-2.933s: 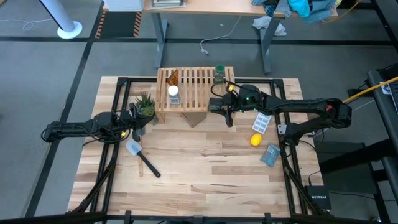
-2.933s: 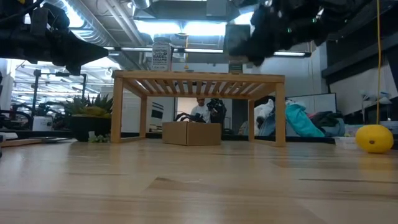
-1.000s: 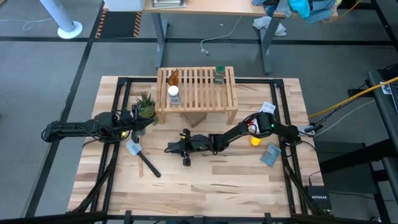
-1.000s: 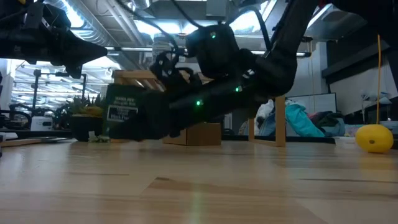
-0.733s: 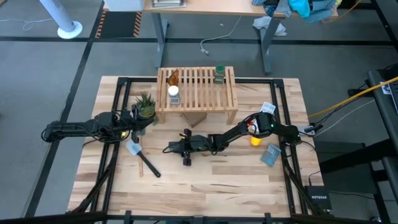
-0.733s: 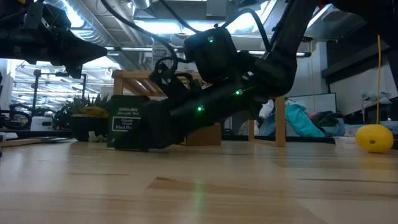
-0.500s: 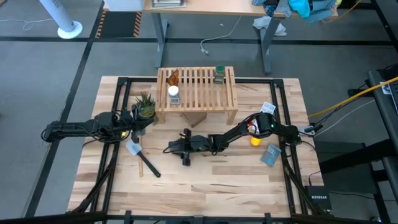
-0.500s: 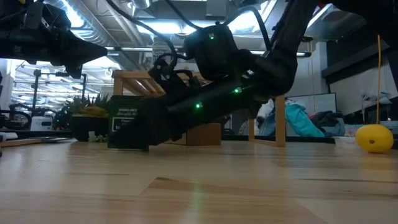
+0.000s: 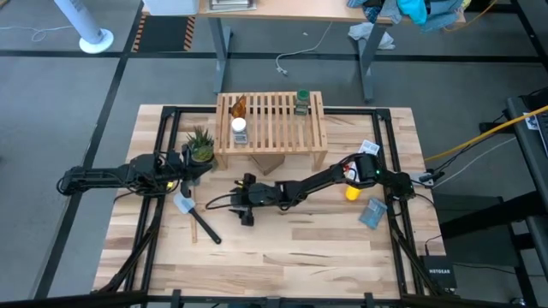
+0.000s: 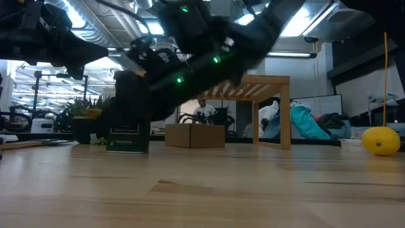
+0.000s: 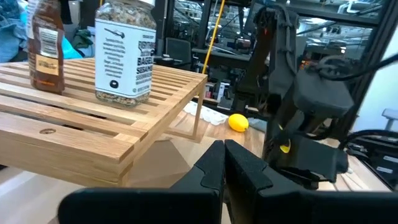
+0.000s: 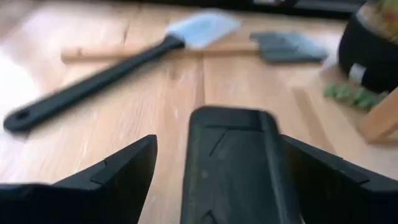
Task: Shelf spices
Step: Remove the green seasoning bottle from the shelf to the table
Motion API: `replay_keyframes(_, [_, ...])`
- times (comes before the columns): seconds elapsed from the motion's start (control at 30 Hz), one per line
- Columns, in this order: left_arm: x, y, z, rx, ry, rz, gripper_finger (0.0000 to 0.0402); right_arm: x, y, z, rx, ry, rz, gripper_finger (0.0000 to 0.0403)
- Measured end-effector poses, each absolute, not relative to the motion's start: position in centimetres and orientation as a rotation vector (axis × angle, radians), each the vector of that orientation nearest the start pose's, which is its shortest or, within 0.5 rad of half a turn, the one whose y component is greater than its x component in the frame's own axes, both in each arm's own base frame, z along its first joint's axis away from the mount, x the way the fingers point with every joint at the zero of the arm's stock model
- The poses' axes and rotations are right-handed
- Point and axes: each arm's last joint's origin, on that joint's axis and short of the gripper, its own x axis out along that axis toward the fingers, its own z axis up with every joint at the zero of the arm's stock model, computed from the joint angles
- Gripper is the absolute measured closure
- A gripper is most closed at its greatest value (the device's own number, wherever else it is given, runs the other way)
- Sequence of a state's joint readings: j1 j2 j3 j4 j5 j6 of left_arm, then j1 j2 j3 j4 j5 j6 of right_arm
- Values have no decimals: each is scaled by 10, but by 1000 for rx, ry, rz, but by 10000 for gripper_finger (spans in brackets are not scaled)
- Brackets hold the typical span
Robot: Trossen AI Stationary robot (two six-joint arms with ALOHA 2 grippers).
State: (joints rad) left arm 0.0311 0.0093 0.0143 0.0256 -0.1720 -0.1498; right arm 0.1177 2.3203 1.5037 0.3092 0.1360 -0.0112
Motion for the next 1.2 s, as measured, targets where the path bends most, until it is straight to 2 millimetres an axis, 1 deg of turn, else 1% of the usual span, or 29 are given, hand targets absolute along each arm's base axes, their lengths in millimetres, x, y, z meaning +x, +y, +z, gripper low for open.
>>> replay_keyframes(0.13, [97,8,170,-152,-44,194,396,499,55,129,-124,666,-10,73])
replay_keyframes(0.2, [97,8,170,-155,-45,195,396,501,55,137,-131,716,-13,73])
replay_keyframes(0.43, [97,8,170,-157,-45,194,396,510,56,166,-136,748,-14,72])
replay_keyframes(0.6, [97,8,170,-158,-45,193,396,507,56,187,-167,831,-3,72])
replay_keyframes(0.67, [97,8,170,-158,-44,187,396,501,55,197,-174,859,0,72])
replay_keyframes(0.83, [97,7,170,-158,-43,184,396,484,52,233,-199,873,-12,72])
replay_keyframes(0.97, [97,7,170,-158,-43,184,396,466,48,268,-244,861,-100,72])
replay_keyframes(1.03, [97,7,170,-158,-42,184,396,454,45,285,-271,869,-156,72])
replay_keyframes(1.2, [97,7,170,-158,-39,169,396,421,37,317,-284,925,-288,72])
